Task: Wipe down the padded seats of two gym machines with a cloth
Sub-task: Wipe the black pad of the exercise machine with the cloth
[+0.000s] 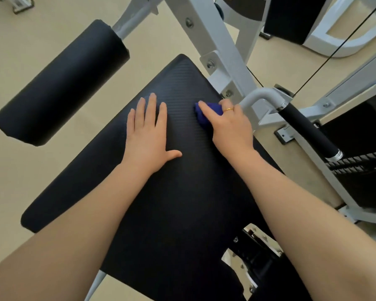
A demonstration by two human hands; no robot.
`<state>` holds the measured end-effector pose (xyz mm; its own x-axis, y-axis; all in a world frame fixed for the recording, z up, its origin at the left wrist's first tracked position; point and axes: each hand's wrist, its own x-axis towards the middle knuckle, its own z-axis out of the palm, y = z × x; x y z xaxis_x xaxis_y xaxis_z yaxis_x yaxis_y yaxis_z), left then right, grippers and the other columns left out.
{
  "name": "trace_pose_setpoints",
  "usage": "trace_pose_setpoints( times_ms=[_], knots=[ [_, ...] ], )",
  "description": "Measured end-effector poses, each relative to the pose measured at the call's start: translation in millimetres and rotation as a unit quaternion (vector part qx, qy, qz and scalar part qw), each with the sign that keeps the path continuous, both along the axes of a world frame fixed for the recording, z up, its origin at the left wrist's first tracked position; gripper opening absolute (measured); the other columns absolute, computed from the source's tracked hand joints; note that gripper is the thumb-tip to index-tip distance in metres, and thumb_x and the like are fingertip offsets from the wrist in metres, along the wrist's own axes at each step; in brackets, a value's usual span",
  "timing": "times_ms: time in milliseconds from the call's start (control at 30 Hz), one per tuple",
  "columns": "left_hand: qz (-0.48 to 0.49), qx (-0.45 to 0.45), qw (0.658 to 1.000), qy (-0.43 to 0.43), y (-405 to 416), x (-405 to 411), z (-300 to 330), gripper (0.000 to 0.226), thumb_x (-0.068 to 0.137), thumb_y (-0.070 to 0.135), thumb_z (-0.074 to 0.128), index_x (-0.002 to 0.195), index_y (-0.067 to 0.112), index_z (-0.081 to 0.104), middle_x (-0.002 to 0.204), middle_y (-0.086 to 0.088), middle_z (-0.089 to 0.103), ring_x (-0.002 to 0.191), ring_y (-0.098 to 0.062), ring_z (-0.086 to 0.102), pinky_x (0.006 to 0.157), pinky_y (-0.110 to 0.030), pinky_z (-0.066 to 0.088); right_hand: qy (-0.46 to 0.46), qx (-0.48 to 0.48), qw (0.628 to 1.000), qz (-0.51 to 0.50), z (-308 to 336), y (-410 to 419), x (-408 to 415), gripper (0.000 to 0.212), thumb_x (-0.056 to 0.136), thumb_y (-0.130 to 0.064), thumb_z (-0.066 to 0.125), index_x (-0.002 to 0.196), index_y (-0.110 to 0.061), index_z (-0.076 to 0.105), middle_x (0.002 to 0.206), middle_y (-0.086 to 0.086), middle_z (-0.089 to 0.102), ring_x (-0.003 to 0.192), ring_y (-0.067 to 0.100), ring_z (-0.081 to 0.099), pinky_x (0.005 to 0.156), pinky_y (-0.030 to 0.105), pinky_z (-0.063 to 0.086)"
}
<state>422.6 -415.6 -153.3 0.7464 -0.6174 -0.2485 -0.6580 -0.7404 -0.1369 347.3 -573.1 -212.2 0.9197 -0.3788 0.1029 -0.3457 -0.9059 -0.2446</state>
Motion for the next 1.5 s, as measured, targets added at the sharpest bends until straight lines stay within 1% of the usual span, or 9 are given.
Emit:
trace_pose_setpoints(
  times_ms=[133,267,367,600,800,1033,1200,1400,1500],
  knots=[
    [0.085,0.01,0.996,0.008,4.6,8.9,1.2,0.118,0.069,0.067,0.061,0.148,0.011,-0.007,0.155,-0.018,-0.015,0.142,-0.037,-0.016,0.115,-0.047,-0.005,0.036,0.068,0.992,-0.104,6.8,3.1,17.7,0.062,0.089,-0.003,0.044,0.144,-0.028,0.031,0.136,0.019,0.037,0.109,0.037,0.043,0.078,0.042,0.042],
    [0.123,0.01,0.992,0.034,8.9,11.4,-5.3,0.122,0.067,0.069,0.062,0.148,0.012,-0.01,0.156,-0.018,-0.012,0.144,-0.036,-0.006,0.116,-0.046,0.004,-0.027,-0.011,0.998,0.056,-3.3,34.8,2.6,0.056,0.071,-0.003,0.06,0.125,-0.016,0.058,0.108,0.024,0.06,0.072,0.037,0.055,0.052,0.034,0.045],
    [0.112,0.007,0.993,0.04,12.4,16.3,-2.9,0.124,0.063,0.071,0.063,0.148,0.014,-0.008,0.157,-0.016,-0.01,0.145,-0.034,-0.004,0.116,-0.046,0.007,-0.06,-0.061,0.987,0.133,-7.9,14.8,12.8,0.051,0.074,-0.008,0.043,0.12,-0.019,0.062,0.1,0.023,0.063,0.064,0.035,0.055,0.047,0.032,0.042],
    [0.095,0.005,0.995,0.022,16.8,17.9,-6.4,0.12,0.064,0.07,0.062,0.148,0.017,-0.006,0.157,-0.014,-0.007,0.144,-0.034,0.001,0.115,-0.047,0.01,0.011,0.047,0.994,-0.096,15.6,-3.3,46.6,0.06,0.09,-0.003,0.041,0.144,-0.027,0.03,0.134,0.02,0.038,0.105,0.038,0.044,0.077,0.041,0.042],
    [0.101,0.013,0.995,0.018,14.7,16.6,-2.9,0.121,0.064,0.069,0.064,0.149,0.017,-0.004,0.157,-0.014,-0.005,0.144,-0.033,0.003,0.115,-0.046,0.011,-0.006,-0.026,0.993,0.111,12.2,16.6,42.0,0.056,0.076,-0.003,0.06,0.129,-0.019,0.053,0.118,0.025,0.055,0.079,0.04,0.054,0.053,0.035,0.041],
    [0.103,0.008,0.994,0.021,14.0,17.1,-4.4,0.121,0.064,0.069,0.064,0.148,0.017,-0.006,0.158,-0.013,-0.006,0.144,-0.032,0.001,0.116,-0.046,0.01,-0.008,0.06,0.991,-0.122,27.9,6.7,90.0,0.056,0.09,-0.003,0.039,0.141,-0.027,0.033,0.141,0.018,0.032,0.11,0.036,0.042,0.075,0.039,0.041],
    [0.106,-0.018,0.994,0.018,16.5,17.4,-5.2,0.125,0.06,0.067,0.068,0.149,0.016,-0.004,0.158,-0.01,-0.003,0.145,-0.03,0.003,0.116,-0.046,0.01,-0.014,-0.035,0.993,0.114,33.2,37.7,91.1,0.043,0.092,-0.011,0.041,0.134,-0.019,0.04,0.138,0.019,0.036,0.107,0.036,0.044,0.067,0.035,0.031],
    [0.108,-0.032,0.993,0.017,18.2,19.5,-7.0,0.133,0.055,0.07,0.07,0.148,0.009,-0.004,0.158,-0.009,0.002,0.145,-0.028,0.008,0.117,-0.043,0.014,0.012,-0.001,0.998,-0.058,36.0,-6.8,115.0,0.038,0.09,-0.003,0.04,0.123,-0.019,0.05,0.135,0.017,0.036,0.107,0.036,0.042,0.067,0.036,0.032],
    [0.106,-0.036,0.994,0.013,18.3,19.5,-8.2,0.134,0.053,0.07,0.07,0.148,0.009,-0.003,0.158,-0.009,0.005,0.144,-0.028,0.01,0.117,-0.044,0.016,0.022,0.015,0.999,-0.026,44.2,12.7,108.7,0.036,0.09,-0.006,0.041,0.123,-0.019,0.049,0.136,0.016,0.035,0.108,0.035,0.043,0.066,0.035,0.032]
  ],
)
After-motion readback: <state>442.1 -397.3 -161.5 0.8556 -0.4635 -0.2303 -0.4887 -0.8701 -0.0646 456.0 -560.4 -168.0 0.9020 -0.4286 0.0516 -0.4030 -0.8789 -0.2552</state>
